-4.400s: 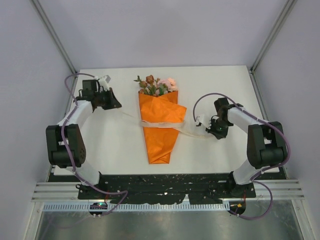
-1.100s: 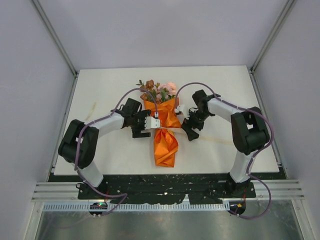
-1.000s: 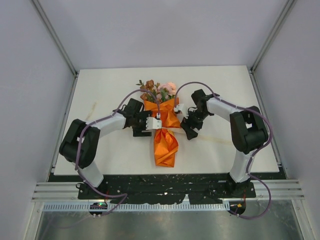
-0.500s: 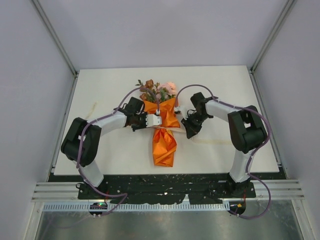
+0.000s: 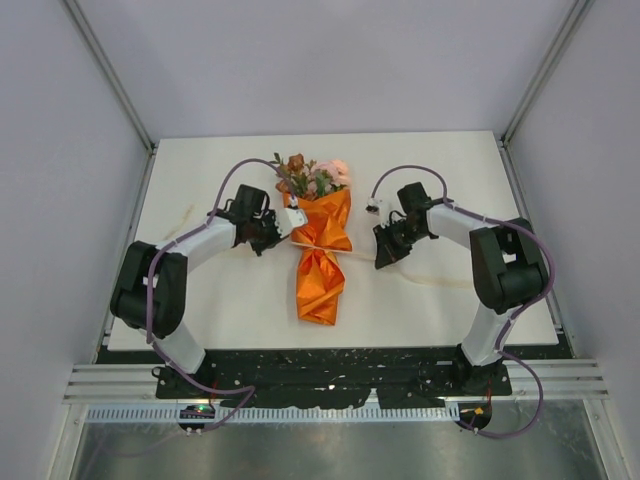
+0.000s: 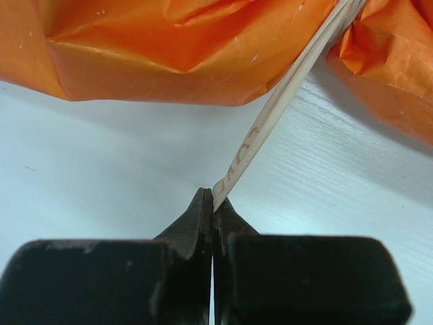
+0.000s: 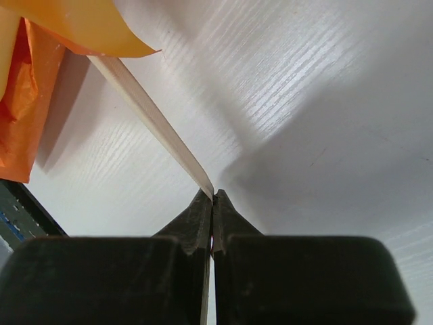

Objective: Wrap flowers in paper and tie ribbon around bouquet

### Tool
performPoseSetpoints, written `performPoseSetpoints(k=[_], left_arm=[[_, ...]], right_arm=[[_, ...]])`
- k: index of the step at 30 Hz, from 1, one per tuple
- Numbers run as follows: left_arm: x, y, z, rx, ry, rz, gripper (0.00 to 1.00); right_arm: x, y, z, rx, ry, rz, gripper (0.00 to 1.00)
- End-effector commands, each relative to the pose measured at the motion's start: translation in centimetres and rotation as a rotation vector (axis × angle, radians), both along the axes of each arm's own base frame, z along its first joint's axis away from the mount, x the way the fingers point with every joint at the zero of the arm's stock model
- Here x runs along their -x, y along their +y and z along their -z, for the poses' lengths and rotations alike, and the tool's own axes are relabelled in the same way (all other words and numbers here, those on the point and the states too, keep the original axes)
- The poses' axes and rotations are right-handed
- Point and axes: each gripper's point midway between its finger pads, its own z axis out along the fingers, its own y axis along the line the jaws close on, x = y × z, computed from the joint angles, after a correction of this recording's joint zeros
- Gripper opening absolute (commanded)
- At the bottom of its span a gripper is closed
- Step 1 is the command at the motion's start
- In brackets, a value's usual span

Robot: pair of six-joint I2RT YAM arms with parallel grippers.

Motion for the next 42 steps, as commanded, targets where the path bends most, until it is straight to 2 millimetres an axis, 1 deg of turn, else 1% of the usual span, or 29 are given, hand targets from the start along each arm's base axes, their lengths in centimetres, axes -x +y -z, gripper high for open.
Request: performPoseSetpoints(k=[1,3,5,6,7,8,9,10,14,16,19,22,23,24,25,26,27,28,29,30,31,32,33,34,35,36,37,39,42], left_arm=[[-1.8,6.1,-1.5,-0.152,-0.039,-0.137,0.0],[-0.6,4.9,-1.7,-0.114,-0.009,-0.068,0.01],[0.1,4.4,-1.7,-0.115,-0.01,-0.01,0.25],[0.2,4.2,-1.8,-0.111,-0.014,0.007,0.4],[0.4,4.4,-1.8,-0.114,-0.014,0.021,0.49],[0.4,4.5,-1.9,-0.11,-0.021,0.04,0.58],[0.3,4.9,-2.0,-0.106,-0.037,0.04,0.63],[0.4,5.1,-1.9,-0.098,-0.044,0.054,0.65],[0.6,6.6,-1.2,-0.128,-0.065,0.144,0.66],[1.1,6.2,-1.0,-0.129,-0.062,0.224,0.68],[1.4,4.5,-1.2,-0.085,-0.067,0.307,0.71],[0.5,3.4,-2.8,-0.017,-0.061,0.267,0.69],[0.0,3.4,-3.7,0.03,-0.062,0.229,0.68],[-0.5,3.5,-5.0,0.097,-0.071,0.185,0.68],[-1.1,3.7,-6.4,0.174,-0.081,0.12,0.68],[-1.6,4.2,-8.0,0.267,-0.092,0.053,0.69],[-2.1,5.2,-9.3,0.322,-0.103,-0.022,0.69],[-2.8,6.7,-10.3,0.368,-0.116,-0.121,0.7],[-3.1,8.1,-11.3,0.409,-0.127,-0.212,0.69],[-3.4,9.3,-12.0,0.434,-0.143,-0.285,0.7],[-3.6,10.7,-12.3,0.459,-0.147,-0.361,0.69],[-3.8,12.0,-12.7,0.477,-0.153,-0.425,0.7],[-3.7,13.0,-12.9,0.492,-0.145,-0.483,0.7],[-3.6,14.1,-12.8,0.503,-0.134,-0.544,0.7],[-3.5,15.1,-12.8,0.513,-0.125,-0.598,0.69],[-3.3,15.6,-12.8,0.537,-0.106,-0.632,0.69],[-3.1,16.4,-12.8,0.568,-0.088,-0.677,0.69],[-2.7,17.1,-12.8,0.596,-0.069,-0.724,0.69],[-2.1,17.6,-12.6,0.607,-0.063,-0.747,0.69]], right_arm=[[2.0,-6.4,1.5,0.255,0.111,0.094,0.05],[2.3,-5.0,0.5,0.196,0.108,0.038,0.05],[2.7,-3.0,-0.9,0.146,0.08,-0.06,0.05],[2.8,-2.0,-1.5,0.133,0.054,-0.092,0.09],[2.8,-1.3,-2.2,0.111,0.041,-0.122,0.3],[3.0,-0.9,-2.6,0.104,0.035,-0.146,0.42],[2.8,-0.7,-3.2,0.096,0.03,-0.151,0.6],[2.9,-0.7,-3.5,0.094,0.026,-0.164,0.65],[2.2,-1.1,-4.9,0.116,-0.023,-0.189,0.73],[2.2,-1.2,-5.2,0.124,-0.032,-0.191,0.74],[2.1,-1.1,-5.6,0.109,-0.049,-0.194,0.73],[0.7,0.8,-8.2,0.032,-0.146,-0.216,0.72],[0.3,2.1,-9.3,0.016,-0.205,-0.247,0.73],[-1.0,3.1,-10.8,0.013,-0.286,-0.268,0.72],[-0.8,4.8,-11.3,0.017,-0.318,-0.317,0.71],[-2.4,5.9,-13.1,0.027,-0.396,-0.327,0.68],[-2.4,7.9,-13.2,0.028,-0.406,-0.372,0.67],[-3.2,9.2,-14.7,0.027,-0.444,-0.384,0.64],[-3.0,11.4,-14.0,0.027,-0.43,-0.428,0.62],[-3.9,13.0,-14.9,0.03,-0.469,-0.437,0.59],[-3.5,15.3,-13.9,0.032,-0.453,-0.472,0.58],[-4.4,16.9,-15.2,0.025,-0.493,-0.472,0.57],[-3.6,19.1,-13.3,0.036,-0.454,-0.504,0.57],[-4.6,20.8,-12.6,0.05,-0.452,-0.506,0.56],[-3.7,22.7,-11.8,0.052,-0.438,-0.525,0.56],[-4.4,24.4,-11.2,0.054,-0.44,-0.529,0.56],[-3.8,26.0,-11.2,0.045,-0.445,-0.543,0.56],[-3.4,28.3,-10.0,0.042,-0.448,-0.563,0.56],[-3.0,30.4,-7.8,0.045,-0.462,-0.58,0.57]])
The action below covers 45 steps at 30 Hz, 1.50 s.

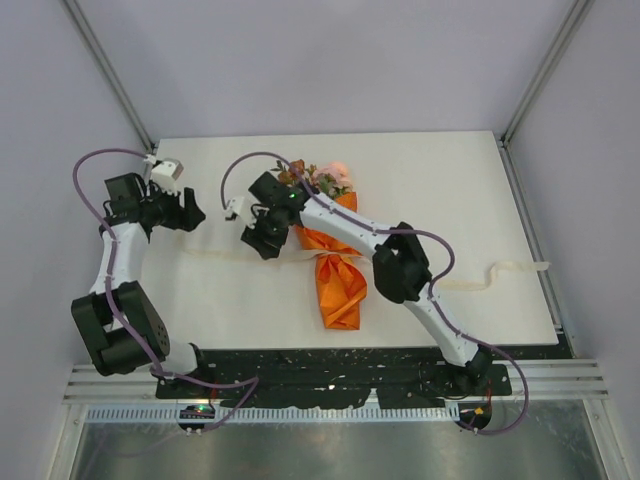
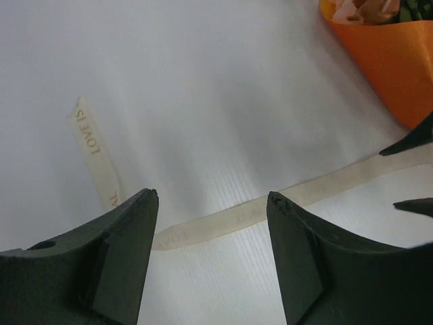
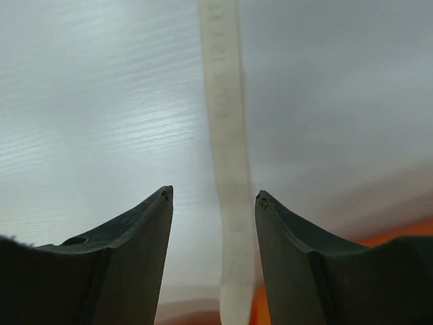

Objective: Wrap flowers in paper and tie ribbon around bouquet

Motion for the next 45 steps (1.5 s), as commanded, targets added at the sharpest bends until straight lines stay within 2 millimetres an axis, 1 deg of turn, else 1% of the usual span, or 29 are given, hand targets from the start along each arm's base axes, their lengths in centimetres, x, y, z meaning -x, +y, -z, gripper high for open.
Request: performPoseSetpoints(k=[1,4,9,12,17,18,19,20,21,22,24,25,27,28,29,30,32,33,34,35,36,37,38,39,40,41,42,43,45], left_arm=[[0.8,-0.1,-0.9,0.103,-0.001,-0.053,0.69],[1.3,-0.3,-0.7,0.11,-0.007,-0.045,0.69],[1.8,-0.8,-0.3,0.125,-0.008,-0.037,0.69],[1.8,-0.7,-0.2,0.123,-0.01,-0.039,0.69],[1.5,-0.2,-0.3,0.143,-0.006,-0.061,0.69],[1.4,-0.1,-0.5,0.149,-0.006,-0.064,0.69],[1.3,-0.1,-0.7,0.153,-0.009,-0.067,0.69],[1.3,0.0,-0.8,0.159,-0.007,-0.07,0.69],[1.2,0.0,-1.0,0.161,-0.009,-0.072,0.69],[1.2,0.0,-1.1,0.165,-0.006,-0.074,0.69],[1.2,0.1,-1.3,0.165,-0.011,-0.08,0.69],[1.1,0.2,-1.4,0.166,-0.011,-0.083,0.69],[1.2,0.2,-1.5,0.17,-0.009,-0.085,0.69],[1.2,0.2,-1.6,0.175,-0.008,-0.082,0.69],[1.2,0.0,-1.7,0.183,-0.005,-0.076,0.69],[1.2,-0.1,-1.9,0.189,-0.011,-0.068,0.69],[1.3,-0.6,-2.0,0.21,-0.017,-0.054,0.7],[1.4,-0.7,-2.1,0.212,-0.024,-0.046,0.7],[1.5,-0.8,-1.9,0.213,-0.028,-0.044,0.71],[1.6,-0.8,-1.9,0.207,-0.037,-0.039,0.72],[1.6,-0.8,-1.8,0.202,-0.039,-0.036,0.72],[1.7,-0.7,-1.8,0.19,-0.046,-0.038,0.72],[1.6,-0.6,-1.6,0.188,-0.042,-0.044,0.72],[1.6,-0.5,-1.5,0.185,-0.041,-0.043,0.72],[1.6,-0.5,-1.6,0.187,-0.038,-0.045,0.72],[1.4,-0.4,-1.6,0.191,-0.036,-0.05,0.72],[1.3,-0.4,-1.5,0.196,-0.033,-0.055,0.72],[1.2,-0.4,-1.5,0.204,-0.03,-0.056,0.72],[1.0,-0.3,-1.6,0.215,-0.027,-0.066,0.72]], right_arm=[[1.1,1.7,1.2,0.026,0.002,0.027,0.57],[0.5,2.7,2.5,0.014,-0.011,0.047,0.59],[-0.5,3.5,4.1,0.007,-0.031,0.068,0.61],[-0.3,3.6,5.7,0.025,-0.016,0.057,0.61],[0.8,2.8,8.8,0.088,0.023,0.037,0.59],[0.8,2.6,9.1,0.096,0.026,0.033,0.59],[1.1,2.3,9.7,0.115,0.043,0.029,0.58],[1.3,2.1,9.8,0.121,0.049,0.023,0.57],[1.8,1.8,10.4,0.138,0.07,0.014,0.54],[2.0,1.7,10.5,0.143,0.08,0.006,0.52],[2.3,1.3,10.6,0.155,0.086,0.002,0.43],[2.5,1.0,10.6,0.17,0.095,-0.004,0.42],[2.9,0.4,10.7,0.197,0.101,-0.031,0.32],[3.1,0.3,10.8,0.203,0.105,-0.043,0.18],[3.2,-0.1,10.9,0.215,0.107,-0.057,0.09],[3.2,-0.3,10.9,0.223,0.101,-0.059,0.05],[3.1,-0.4,10.3,0.208,0.094,-0.069,0.05],[2.4,0.0,8.7,0.163,0.076,-0.05,0.05],[2.2,0.5,7.5,0.113,0.08,-0.049,0.05],[1.5,0.9,5.7,0.053,0.061,-0.029,0.05],[1.2,1.1,5.0,0.014,0.05,-0.023,0.05],[1.0,1.4,2.3,-0.042,0.021,-0.026,0.05],[1.0,1.4,1.9,-0.061,0.014,-0.026,0.05],[1.3,1.6,0.7,-0.077,0.0,-0.045,0.05],[1.4,1.4,0.7,-0.048,0.006,-0.046,0.08],[1.9,1.8,0.6,-0.025,-0.011,-0.074,0.22],[2.0,1.5,1.6,0.039,-0.009,-0.067,0.37],[2.2,1.7,1.7,0.058,-0.022,-0.072,0.48],[2.6,1.9,2.6,0.085,-0.019,-0.065,0.6]])
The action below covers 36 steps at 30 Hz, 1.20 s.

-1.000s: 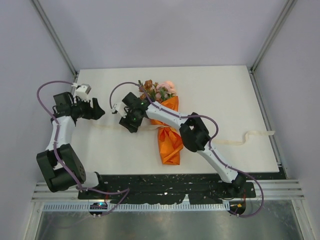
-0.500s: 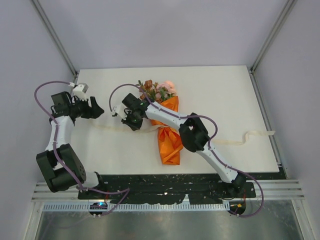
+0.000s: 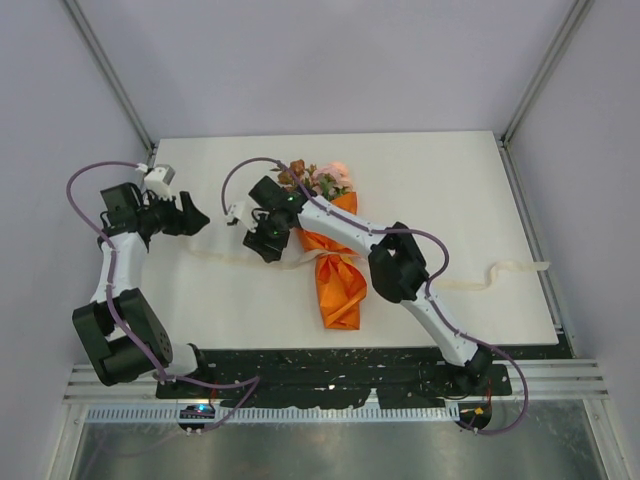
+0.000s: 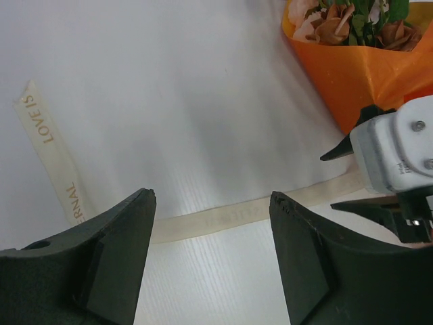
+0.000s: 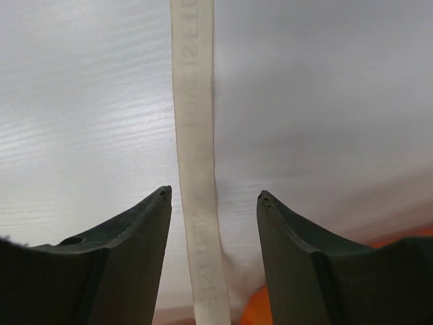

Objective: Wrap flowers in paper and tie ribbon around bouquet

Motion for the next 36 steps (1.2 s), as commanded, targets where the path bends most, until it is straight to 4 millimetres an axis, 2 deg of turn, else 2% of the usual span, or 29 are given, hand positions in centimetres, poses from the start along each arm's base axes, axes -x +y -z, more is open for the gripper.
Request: performPoseSetpoints(k=[1,6,11,15,17,18,23,24,27,30,32,33,34,35,36], left_arm=[[-1.0,0.3,-1.7,0.014,-0.064,-0.005,0.72],[-0.8,0.1,-2.1,0.012,-0.071,0.0,0.72],[-0.6,-0.1,-2.7,0.016,-0.08,0.004,0.72],[-0.4,-0.1,-3.1,0.016,-0.089,-0.001,0.72],[-0.4,0.0,-3.3,0.019,-0.092,-0.01,0.72],[-0.5,0.0,-3.5,0.024,-0.094,-0.011,0.72],[-0.6,0.4,-3.6,0.032,-0.092,-0.024,0.72],[-0.7,0.4,-3.7,0.035,-0.093,-0.023,0.72],[-0.5,0.2,-3.4,0.047,-0.085,-0.017,0.72],[-0.3,0.2,-3.4,0.042,-0.091,-0.013,0.72],[-0.1,0.0,-3.4,0.036,-0.098,-0.001,0.72],[0.1,-0.2,-3.2,0.037,-0.098,0.008,0.72],[0.3,-0.3,-2.9,0.038,-0.093,0.012,0.72],[0.4,-0.5,-2.6,0.039,-0.094,0.025,0.72],[0.5,-0.5,-2.3,0.03,-0.096,0.04,0.72]], right_arm=[[1.2,1.8,-2.6,-0.005,-0.069,-0.036,0.62],[0.9,1.8,-0.8,0.016,-0.066,-0.014,0.66],[0.4,1.7,1.6,0.059,-0.07,-0.017,0.63],[0.8,0.5,3.7,0.132,-0.053,-0.041,0.55],[1.5,-0.4,5.0,0.177,-0.02,-0.066,0.44],[1.9,-0.9,5.4,0.199,0.001,-0.076,0.41],[2.8,-2.1,5.6,0.245,0.035,-0.113,0.3],[2.9,-2.3,5.6,0.253,0.038,-0.12,0.26],[3.0,-2.5,5.6,0.263,0.037,-0.124,0.05],[2.9,-2.5,5.4,0.252,0.032,-0.114,0.05],[2.5,-2.1,3.9,0.195,0.027,-0.1,0.05],[1.6,-1.4,1.9,0.131,-0.013,-0.079,0.05],[1.7,-1.0,1.0,0.091,-0.006,-0.07,0.05],[1.0,-0.7,-1.1,0.024,-0.041,-0.061,0.05],[0.8,-0.3,-2.3,-0.02,-0.047,-0.044,0.05]])
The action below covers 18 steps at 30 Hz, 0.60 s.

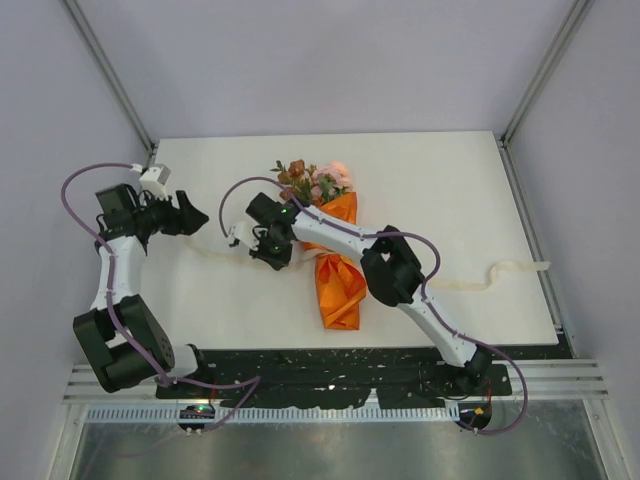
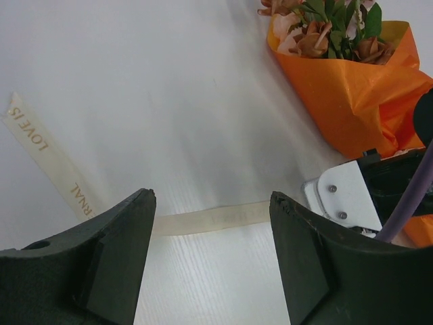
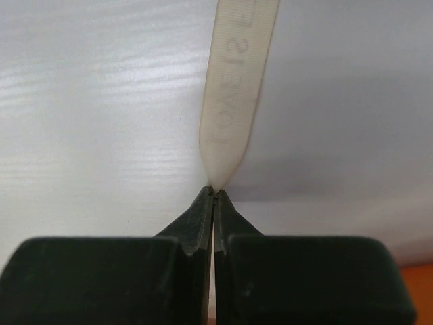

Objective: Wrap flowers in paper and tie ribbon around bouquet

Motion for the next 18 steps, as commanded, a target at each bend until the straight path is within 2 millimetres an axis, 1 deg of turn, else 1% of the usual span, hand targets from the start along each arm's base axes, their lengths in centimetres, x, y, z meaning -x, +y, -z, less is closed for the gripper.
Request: performPoseSetpoints(k=[1,2,3,4,5,6,7,8,9,10,11,12,13,14,15,16,17,18], left_arm=[[0.4,-0.6,-0.6,-0.032,-0.08,0.074,0.72],[0.6,-0.8,-0.3,-0.034,-0.082,0.093,0.75],[0.7,-1.0,-0.4,-0.045,-0.101,0.114,0.77],[0.9,-1.3,-0.1,-0.044,-0.111,0.132,0.8],[1.0,-1.5,-0.1,-0.048,-0.132,0.147,0.82],[1.1,-1.7,-0.3,-0.053,-0.155,0.159,0.86],[1.3,-2.1,-0.4,-0.064,-0.179,0.178,0.87],[1.4,-2.3,-0.7,-0.089,-0.215,0.199,0.9],[1.6,-2.6,-1.2,-0.117,-0.255,0.219,0.94],[1.7,-2.8,-1.5,-0.156,-0.293,0.23,0.99],[1.7,-3.0,-2.1,-0.225,-0.347,0.257,1.0],[1.8,-3.0,-2.6,-0.305,-0.394,0.278,1.0],[1.7,-3.0,-3.3,-0.378,-0.443,0.285,1.0],[1.4,-2.8,-4.3,-0.421,-0.49,0.264,1.0],[1.3,-2.8,-5.5,-0.448,-0.544,0.249,1.0],[1.2,-3.0,-6.5,-0.452,-0.586,0.25,1.0],[1.4,-3.7,-7.4,-0.44,-0.63,0.281,1.0],[1.7,-4.1,-7.8,-0.429,-0.634,0.304,1.0]], right_arm=[[-1.2,0.3,-7.1,-0.205,-0.047,0.054,0.05],[-1.2,0.7,-8.5,-0.261,-0.04,0.05,0.06],[-1.8,0.4,-9.9,-0.31,-0.056,0.078,0.05],[-1.6,0.5,-11.0,-0.346,-0.043,0.068,0.05],[-1.8,0.1,-12.3,-0.382,-0.041,0.075,0.05],[-1.6,0.1,-12.8,-0.411,-0.023,0.071,0.05],[-2.1,-0.4,-13.8,-0.447,-0.028,0.083,0.05],[-1.8,-0.6,-15.0,-0.482,-0.019,0.071,0.05],[-2.3,-1.0,-15.1,-0.499,-0.017,0.091,0.05],[-2.3,-1.2,-16.4,-0.532,-0.024,0.082,0.05],[-2.5,-1.6,-16.3,-0.539,-0.018,0.086,0.05],[-2.4,-1.8,-17.5,-0.567,-0.017,0.076,0.05],[-2.6,-2.2,-17.5,-0.574,-0.011,0.086,0.05],[-2.2,-2.2,-18.4,-0.594,-0.005,0.071,0.05],[-2.1,-2.5,-18.4,-0.6,0.004,0.065,0.05],[-2.1,-2.8,-19.2,-0.613,-0.003,0.062,0.05],[-1.8,-2.9,-19.3,-0.619,0.001,0.053,0.05],[-1.6,-3.2,-19.9,-0.629,-0.002,0.047,0.05]])
